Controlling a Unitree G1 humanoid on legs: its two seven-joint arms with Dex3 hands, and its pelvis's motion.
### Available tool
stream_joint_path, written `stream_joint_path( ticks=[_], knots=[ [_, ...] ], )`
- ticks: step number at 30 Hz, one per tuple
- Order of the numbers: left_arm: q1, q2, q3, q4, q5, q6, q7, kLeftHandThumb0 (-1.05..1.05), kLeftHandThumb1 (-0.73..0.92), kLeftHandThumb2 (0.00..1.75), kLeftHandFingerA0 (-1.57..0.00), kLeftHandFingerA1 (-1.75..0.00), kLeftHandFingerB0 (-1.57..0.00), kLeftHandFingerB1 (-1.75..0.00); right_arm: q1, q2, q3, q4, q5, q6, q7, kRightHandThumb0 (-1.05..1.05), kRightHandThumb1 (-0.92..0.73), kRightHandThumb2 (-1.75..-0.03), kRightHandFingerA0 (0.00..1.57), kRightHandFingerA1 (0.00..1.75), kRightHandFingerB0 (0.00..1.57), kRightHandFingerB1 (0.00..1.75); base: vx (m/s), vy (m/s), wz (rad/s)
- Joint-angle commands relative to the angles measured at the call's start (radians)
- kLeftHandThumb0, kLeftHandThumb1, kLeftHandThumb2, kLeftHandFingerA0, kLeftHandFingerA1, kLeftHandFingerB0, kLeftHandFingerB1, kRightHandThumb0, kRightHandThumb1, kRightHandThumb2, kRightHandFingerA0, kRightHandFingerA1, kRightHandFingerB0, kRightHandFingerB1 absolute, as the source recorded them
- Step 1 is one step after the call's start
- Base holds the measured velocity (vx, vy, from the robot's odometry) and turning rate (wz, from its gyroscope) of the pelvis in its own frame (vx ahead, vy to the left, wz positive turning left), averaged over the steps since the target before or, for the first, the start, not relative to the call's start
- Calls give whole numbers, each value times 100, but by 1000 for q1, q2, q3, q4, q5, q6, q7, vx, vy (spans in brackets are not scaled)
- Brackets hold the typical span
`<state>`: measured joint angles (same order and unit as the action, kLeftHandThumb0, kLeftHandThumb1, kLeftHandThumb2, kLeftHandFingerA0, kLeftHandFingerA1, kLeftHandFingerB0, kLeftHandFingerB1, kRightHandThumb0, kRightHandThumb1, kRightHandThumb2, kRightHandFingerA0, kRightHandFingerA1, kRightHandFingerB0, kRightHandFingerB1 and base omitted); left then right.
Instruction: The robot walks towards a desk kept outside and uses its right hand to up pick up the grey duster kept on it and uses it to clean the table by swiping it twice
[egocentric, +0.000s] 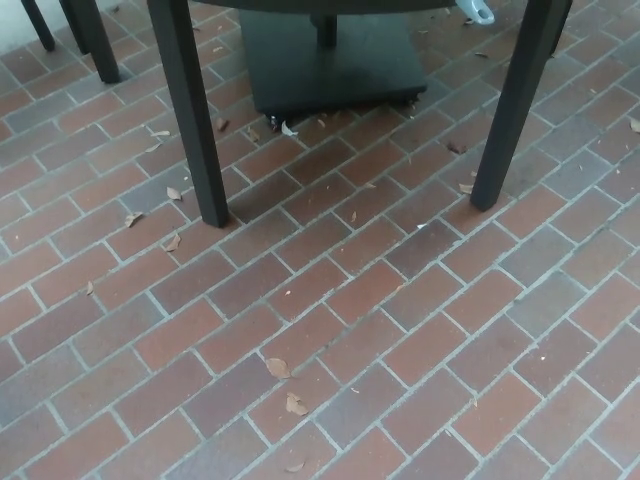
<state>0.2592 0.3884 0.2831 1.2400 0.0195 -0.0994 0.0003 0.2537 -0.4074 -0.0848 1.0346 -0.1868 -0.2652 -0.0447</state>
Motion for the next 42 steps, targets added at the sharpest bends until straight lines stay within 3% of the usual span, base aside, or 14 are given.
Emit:
stream_joint_path(
  ticks=[1, 21, 27, 31, 38, 39, 40, 42],
  knots=[
    [-5, 36, 42, 46, -35, -121, 26, -33, 51, 56, -76, -48, -87, -49, -13, -42, -13, 59, 2, -203, -61, -30, -61, -58, 73, 52, 57, 42, 0, 0, 0],
    [-11, 33, 57, 71, -36, -146, 28, -34, 51, 56, -73, -48, -90, -50, -48, -54, 6, 158, 3, -257, -77, -30, -61, -59, 74, 50, 54, 41, 15, 1, 0],
    [-12, 31, 62, 76, -40, -154, 26, -33, 54, 56, -76, -52, -89, -51, -48, -55, 2, 168, 10, -278, -78, -28, -61, -59, 76, 50, 53, 41, 68, 202, -8],
    [-16, 32, 56, 77, -34, -145, 31, -33, 54, 57, -68, -45, -90, -50, -48, -54, -4, 174, 16, -286, -73, -31, -60, -59, 75, 50, 51, 41, 154, 382, -7],
    [-13, 23, 67, 74, -47, -176, 41, -33, 50, 58, -83, -50, -87, -50, -40, -52, -17, 159, 24, -303, -76, -32, -58, -58, 76, 52, 49, 40, 150, 75, 4],
    [-13, 19, 83, 72, -64, -190, 31, -28, 52, 57, -88, -53, -91, -52, -42, -49, -22, 156, 29, -308, -76, -30, -59, -58, 75, 51, 49, 40, 142, -61, 10],
    [-18, 11, 117, 65, -103, -210, 1, -13, 61, 59, -89, -54, -86, -55, -55, -38, -43, 158, 54, -301, -70, -12, -70, -61, 85, 47, 48, 39, 176, -89, 1],
    [-24, 1, 154, 55, -141, -232, -31, -8, 62, 66, -88, -54, -86, -55, -68, -24, -68, 158, 83, -289, -62, -13, -71, -62, 85, 47, 47, 38, 109, -124, 11]
  ],
)
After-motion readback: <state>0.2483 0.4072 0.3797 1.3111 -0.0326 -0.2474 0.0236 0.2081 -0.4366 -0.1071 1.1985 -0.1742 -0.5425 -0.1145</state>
